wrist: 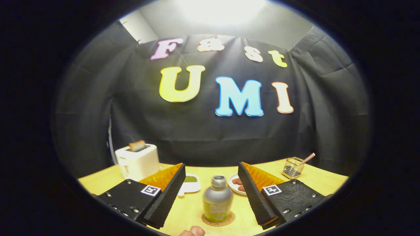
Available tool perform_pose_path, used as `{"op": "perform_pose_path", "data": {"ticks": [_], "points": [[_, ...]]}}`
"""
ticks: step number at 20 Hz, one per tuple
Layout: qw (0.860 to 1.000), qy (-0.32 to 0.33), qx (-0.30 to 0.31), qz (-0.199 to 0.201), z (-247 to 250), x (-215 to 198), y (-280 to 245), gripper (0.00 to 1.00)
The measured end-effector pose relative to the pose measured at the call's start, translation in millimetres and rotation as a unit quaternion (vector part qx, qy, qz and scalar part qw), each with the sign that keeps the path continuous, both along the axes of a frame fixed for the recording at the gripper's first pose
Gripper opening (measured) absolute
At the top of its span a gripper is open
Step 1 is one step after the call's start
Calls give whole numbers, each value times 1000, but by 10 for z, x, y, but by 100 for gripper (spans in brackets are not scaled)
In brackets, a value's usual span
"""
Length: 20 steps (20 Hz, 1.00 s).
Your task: Take the bottle from table, then pour the juice into the cup, finally place the bottle on the coaster
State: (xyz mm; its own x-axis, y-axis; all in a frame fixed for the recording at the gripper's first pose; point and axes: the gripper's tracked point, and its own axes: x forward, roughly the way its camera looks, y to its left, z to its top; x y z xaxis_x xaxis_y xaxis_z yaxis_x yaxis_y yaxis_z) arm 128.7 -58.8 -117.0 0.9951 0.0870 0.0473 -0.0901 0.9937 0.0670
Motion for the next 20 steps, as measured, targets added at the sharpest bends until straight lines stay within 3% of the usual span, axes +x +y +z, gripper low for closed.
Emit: {"op": "perform_pose_path", "data": {"ticks": [8, 11, 20], "points": [[999, 5, 10, -33, 1063, -777, -203, 97], [1000, -8, 22, -20, 1365, -953, -209, 97], [1000, -18, 19, -12, 1602, -1268, -375, 98]]}}
